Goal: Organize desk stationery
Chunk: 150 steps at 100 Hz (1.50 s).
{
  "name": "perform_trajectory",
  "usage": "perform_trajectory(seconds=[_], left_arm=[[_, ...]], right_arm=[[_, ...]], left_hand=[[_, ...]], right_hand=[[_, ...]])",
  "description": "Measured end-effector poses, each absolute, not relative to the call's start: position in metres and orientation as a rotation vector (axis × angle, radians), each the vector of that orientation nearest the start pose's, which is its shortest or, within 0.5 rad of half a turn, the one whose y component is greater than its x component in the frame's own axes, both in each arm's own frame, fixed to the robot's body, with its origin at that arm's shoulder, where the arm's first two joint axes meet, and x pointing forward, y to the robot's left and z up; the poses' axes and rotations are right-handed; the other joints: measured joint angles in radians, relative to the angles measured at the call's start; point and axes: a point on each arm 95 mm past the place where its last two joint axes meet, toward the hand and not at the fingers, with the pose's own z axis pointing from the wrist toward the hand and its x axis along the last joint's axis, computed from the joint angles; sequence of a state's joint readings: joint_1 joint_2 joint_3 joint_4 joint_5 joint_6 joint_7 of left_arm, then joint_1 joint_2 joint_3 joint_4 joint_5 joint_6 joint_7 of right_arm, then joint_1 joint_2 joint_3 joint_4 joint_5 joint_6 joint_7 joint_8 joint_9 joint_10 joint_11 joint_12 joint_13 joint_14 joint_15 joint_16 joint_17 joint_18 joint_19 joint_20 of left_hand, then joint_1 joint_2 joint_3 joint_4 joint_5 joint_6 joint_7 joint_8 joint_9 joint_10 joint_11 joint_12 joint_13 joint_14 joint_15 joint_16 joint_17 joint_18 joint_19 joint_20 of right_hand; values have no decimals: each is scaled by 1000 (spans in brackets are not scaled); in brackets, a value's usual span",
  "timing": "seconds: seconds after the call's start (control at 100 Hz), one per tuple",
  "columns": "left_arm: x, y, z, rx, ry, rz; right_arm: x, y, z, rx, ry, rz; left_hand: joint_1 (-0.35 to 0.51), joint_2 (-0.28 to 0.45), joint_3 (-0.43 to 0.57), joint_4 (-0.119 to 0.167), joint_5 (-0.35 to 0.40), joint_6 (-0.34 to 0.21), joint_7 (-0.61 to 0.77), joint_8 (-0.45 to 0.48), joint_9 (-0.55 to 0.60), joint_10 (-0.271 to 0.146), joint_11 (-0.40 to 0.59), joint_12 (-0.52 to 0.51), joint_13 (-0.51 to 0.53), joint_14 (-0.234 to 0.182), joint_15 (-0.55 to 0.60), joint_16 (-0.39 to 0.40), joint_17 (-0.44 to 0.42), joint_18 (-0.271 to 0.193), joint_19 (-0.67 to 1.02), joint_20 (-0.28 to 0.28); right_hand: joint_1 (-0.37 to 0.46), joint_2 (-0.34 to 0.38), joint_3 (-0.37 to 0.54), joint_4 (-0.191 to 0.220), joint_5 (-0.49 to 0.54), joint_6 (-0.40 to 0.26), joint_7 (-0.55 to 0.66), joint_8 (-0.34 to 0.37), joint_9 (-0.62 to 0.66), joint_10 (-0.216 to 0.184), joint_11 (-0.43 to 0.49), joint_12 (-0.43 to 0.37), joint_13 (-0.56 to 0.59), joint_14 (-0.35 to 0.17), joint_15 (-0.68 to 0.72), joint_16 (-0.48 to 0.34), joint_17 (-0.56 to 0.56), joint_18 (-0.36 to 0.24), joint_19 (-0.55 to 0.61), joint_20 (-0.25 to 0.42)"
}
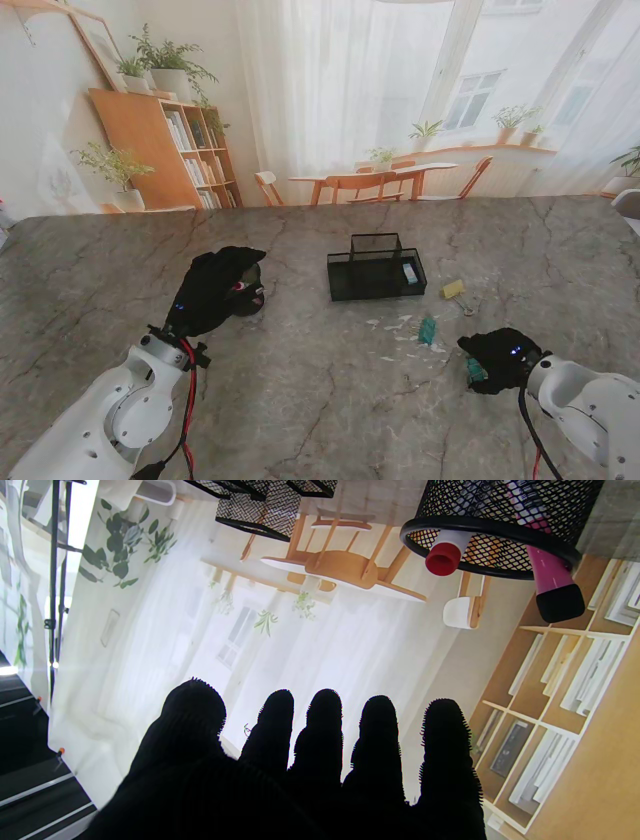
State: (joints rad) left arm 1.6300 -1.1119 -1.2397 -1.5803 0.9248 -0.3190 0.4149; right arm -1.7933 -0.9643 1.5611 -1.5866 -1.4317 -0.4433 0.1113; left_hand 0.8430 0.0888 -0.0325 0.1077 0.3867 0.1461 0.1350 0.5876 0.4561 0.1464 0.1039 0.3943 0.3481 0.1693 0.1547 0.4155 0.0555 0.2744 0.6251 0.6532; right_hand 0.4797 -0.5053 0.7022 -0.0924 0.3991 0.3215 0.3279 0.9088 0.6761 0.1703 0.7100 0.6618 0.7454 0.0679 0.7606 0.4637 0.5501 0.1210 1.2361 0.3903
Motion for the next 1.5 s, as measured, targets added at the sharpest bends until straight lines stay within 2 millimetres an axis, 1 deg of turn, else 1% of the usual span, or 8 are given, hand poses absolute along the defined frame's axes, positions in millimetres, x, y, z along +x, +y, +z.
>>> perform_trajectory(seconds=[0.06, 0.37, 0.45, 0.59, 0.65, 0.75, 1.12, 1.5], left_arm=[[375, -7, -310, -993, 1236, -1960], [374, -7, -310, -993, 1236, -1959], [374, -7, -310, -993, 1236, -1959], [374, -7, -310, -994, 1237, -1958], [374, -7, -310, -994, 1238, -1958], [374, -7, -310, -994, 1238, -1958], [374, -7, -310, -992, 1234, -1959], [373, -5, -309, -990, 1223, -1960]], right_arm=[[347, -136, -361, 881, 2033, 965], [348, -138, -363, 883, 2001, 1002], [348, -139, -364, 882, 1988, 1020], [347, -140, -365, 891, 1968, 1048], [347, -141, -365, 896, 1961, 1058], [346, -141, -365, 911, 1946, 1078], [335, -133, -362, 1000, 1852, 1166], [349, -120, -325, 1025, 1699, 1293]], left_hand=[[0, 0, 0, 0, 0, 0, 0, 0, 0, 0, 0, 0, 0, 0, 0, 0, 0, 0, 0, 0], [0, 0, 0, 0, 0, 0, 0, 0, 0, 0, 0, 0, 0, 0, 0, 0, 0, 0, 0, 0], [0, 0, 0, 0, 0, 0, 0, 0, 0, 0, 0, 0, 0, 0, 0, 0, 0, 0, 0, 0], [0, 0, 0, 0, 0, 0, 0, 0, 0, 0, 0, 0, 0, 0, 0, 0, 0, 0, 0, 0], [0, 0, 0, 0, 0, 0, 0, 0, 0, 0, 0, 0, 0, 0, 0, 0, 0, 0, 0, 0], [0, 0, 0, 0, 0, 0, 0, 0, 0, 0, 0, 0, 0, 0, 0, 0, 0, 0, 0, 0], [0, 0, 0, 0, 0, 0, 0, 0, 0, 0, 0, 0, 0, 0, 0, 0, 0, 0, 0, 0], [0, 0, 0, 0, 0, 0, 0, 0, 0, 0, 0, 0, 0, 0, 0, 0, 0, 0, 0, 0]], right_hand=[[35, -6, 58, 2, 18, 1, 3, 0, 38, -14, 7, -14, 41, -11, 2, -10, 48, -10, 0, -19], [54, -50, 97, 2, 119, 3, 122, -2, 184, -30, 0, -71, 243, -59, -18, -41, 275, -57, 4, -127], [66, -62, 100, -38, 162, -20, 173, -5, 230, -47, 0, -71, 290, -72, -8, -45, 331, -68, 19, -144], [80, -87, 98, -68, 169, -38, 273, -146, 287, -62, 0, -72, 355, -85, -12, -46, 392, -73, 28, -157], [89, -96, 96, -77, 169, -44, 297, -188, 317, -89, 3, -71, 377, -96, -6, -46, 415, -80, 29, -157], [109, -133, 94, -79, 168, -73, 336, -253, 340, -116, 13, -71, 397, -109, -2, -40, 432, -83, 33, -157], [178, -223, 65, -120, 168, -135, 418, -320, 388, -156, 16, -58, 420, -113, 25, -19, 454, -84, 44, -157], [187, -233, 60, -130, 178, -139, 430, -342, 401, -156, 17, -47, 431, -113, 31, -17, 467, -83, 52, -157]])
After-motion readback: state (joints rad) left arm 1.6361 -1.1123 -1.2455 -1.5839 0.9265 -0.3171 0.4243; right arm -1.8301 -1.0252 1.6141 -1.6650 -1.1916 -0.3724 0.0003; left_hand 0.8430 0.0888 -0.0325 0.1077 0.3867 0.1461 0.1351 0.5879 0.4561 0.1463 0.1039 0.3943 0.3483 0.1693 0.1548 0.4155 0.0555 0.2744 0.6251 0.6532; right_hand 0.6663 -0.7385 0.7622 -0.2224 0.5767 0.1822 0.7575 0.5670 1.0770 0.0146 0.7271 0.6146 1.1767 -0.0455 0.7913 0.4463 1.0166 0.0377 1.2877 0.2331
